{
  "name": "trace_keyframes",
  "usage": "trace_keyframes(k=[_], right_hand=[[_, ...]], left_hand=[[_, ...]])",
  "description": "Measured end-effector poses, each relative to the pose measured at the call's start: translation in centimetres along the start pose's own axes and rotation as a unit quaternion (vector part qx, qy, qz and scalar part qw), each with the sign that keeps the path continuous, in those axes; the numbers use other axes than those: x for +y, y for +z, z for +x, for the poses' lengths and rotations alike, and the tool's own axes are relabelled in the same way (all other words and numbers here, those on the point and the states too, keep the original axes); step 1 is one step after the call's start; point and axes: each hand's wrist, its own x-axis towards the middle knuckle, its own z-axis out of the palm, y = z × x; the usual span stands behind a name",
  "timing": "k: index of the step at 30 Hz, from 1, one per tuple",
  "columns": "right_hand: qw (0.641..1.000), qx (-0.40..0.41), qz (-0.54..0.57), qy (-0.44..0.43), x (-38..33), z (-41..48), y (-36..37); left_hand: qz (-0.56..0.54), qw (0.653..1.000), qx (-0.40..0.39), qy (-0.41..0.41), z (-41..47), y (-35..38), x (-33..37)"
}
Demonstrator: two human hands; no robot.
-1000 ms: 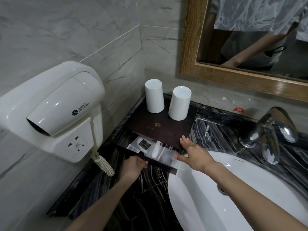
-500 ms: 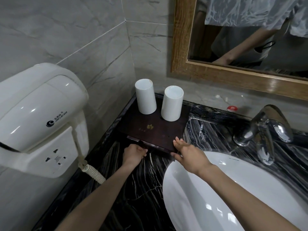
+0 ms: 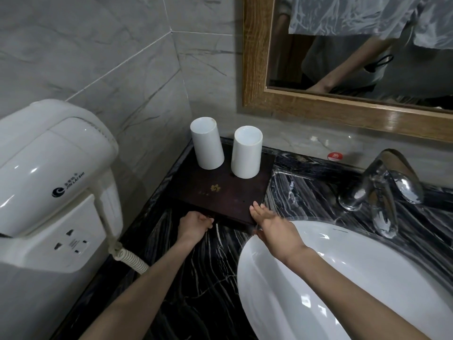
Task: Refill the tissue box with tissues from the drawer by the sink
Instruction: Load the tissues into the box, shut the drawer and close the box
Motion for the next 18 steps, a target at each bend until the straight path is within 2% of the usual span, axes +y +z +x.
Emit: trace_keyframes(k=[4,9,13,18], right_hand=[[1.0,-0.013,0.018,-0.003,0.2,-0.1,0.0],[0.996,-0.048,0.075,-0.004,0.9,-0.7,-0.3],[0.995,-0.021,0.092,0.014,1.6,-2.0,0.0],[0.997,0.0,0.076,0.028,1.5,-2.3,0.0]], left_hand=[[0.021,0.999,-0.032,-0.012,-0.4,0.4,0.0],[0.033,0.999,-0.029,-0.016,-1.6,0.3,-0.1],[0.061,0.998,-0.022,-0.018,-2.4,0.0,0.0],[0.017,1.0,-0.014,-0.017,-2.5,0.0,-0.1]])
